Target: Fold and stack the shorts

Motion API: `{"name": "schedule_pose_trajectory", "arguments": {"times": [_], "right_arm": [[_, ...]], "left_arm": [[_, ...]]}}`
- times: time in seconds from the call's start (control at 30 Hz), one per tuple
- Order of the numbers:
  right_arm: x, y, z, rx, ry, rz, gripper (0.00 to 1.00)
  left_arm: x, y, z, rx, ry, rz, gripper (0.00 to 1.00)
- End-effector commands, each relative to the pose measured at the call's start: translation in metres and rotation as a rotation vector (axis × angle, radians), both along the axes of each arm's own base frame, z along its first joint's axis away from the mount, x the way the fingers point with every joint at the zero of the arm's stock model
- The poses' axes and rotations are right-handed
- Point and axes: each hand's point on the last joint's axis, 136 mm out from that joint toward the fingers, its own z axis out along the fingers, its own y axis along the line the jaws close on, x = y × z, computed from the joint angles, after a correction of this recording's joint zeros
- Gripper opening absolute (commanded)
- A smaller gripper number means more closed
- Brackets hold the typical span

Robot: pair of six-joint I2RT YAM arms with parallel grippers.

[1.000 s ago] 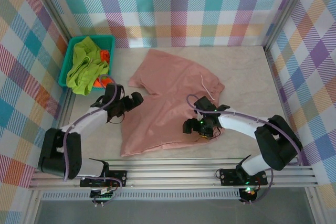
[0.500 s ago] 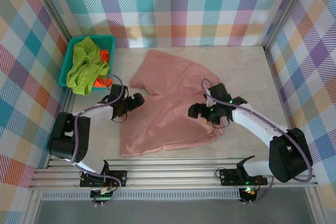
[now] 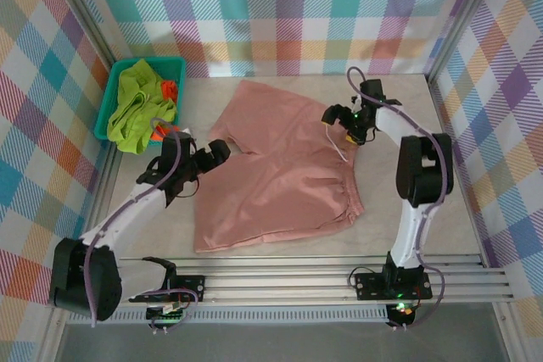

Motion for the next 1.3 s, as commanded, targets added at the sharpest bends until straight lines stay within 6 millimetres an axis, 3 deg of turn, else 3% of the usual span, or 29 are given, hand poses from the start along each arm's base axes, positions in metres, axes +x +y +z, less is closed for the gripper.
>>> {"name": "schedule_pose_trajectory", "arguments": {"times": [0.0, 0.17, 0.33, 0.47, 0.6, 0.73, 0.83, 0.93, 1.1, 1.27], "right_arm": [[0.007, -0.009, -0.027, -0.027, 0.074, -0.005, 1.0], [0.031, -0.02, -0.047, -0.048, 0.107, -0.019, 1.0], [0.063, -0.029, -0.046, -0.043, 0.101, -0.043, 1.0], [0.082, -0.027, -0.017, 0.005, 0.026, -0.041, 0.99], [0.076, -0.02, 0.037, 0.061, -0.117, -0.041, 0.99], [0.043, -0.025, 0.089, 0.047, -0.257, -0.045, 1.0], [0.007, -0.032, 0.107, 0.009, -0.302, -0.046, 1.0], [-0.031, -0.042, 0.113, -0.029, -0.331, -0.071, 1.0], [-0.095, -0.053, 0.105, -0.05, -0.339, -0.111, 1.0], [-0.138, -0.057, 0.101, -0.07, -0.322, -0.113, 1.0]], "left_arm": [[-0.025, 0.001, -0.011, -0.014, 0.079, 0.012, 1.0], [-0.044, 0.008, -0.019, -0.016, 0.15, 0.059, 1.0], [-0.057, 0.007, -0.03, -0.023, 0.206, 0.097, 1.0], [-0.078, 0.005, -0.04, 0.006, 0.259, 0.149, 1.0], [-0.105, 0.001, -0.052, -0.008, 0.316, 0.201, 1.0], [-0.14, -0.001, -0.067, 0.01, 0.379, 0.229, 1.0], [-0.165, 0.005, -0.075, 0.036, 0.434, 0.259, 0.99], [-0.183, 0.009, -0.083, 0.033, 0.486, 0.273, 0.95], [-0.197, -0.008, -0.099, -0.067, 0.559, 0.247, 0.88], [-0.208, -0.01, -0.11, -0.084, 0.627, 0.261, 0.79]]}}
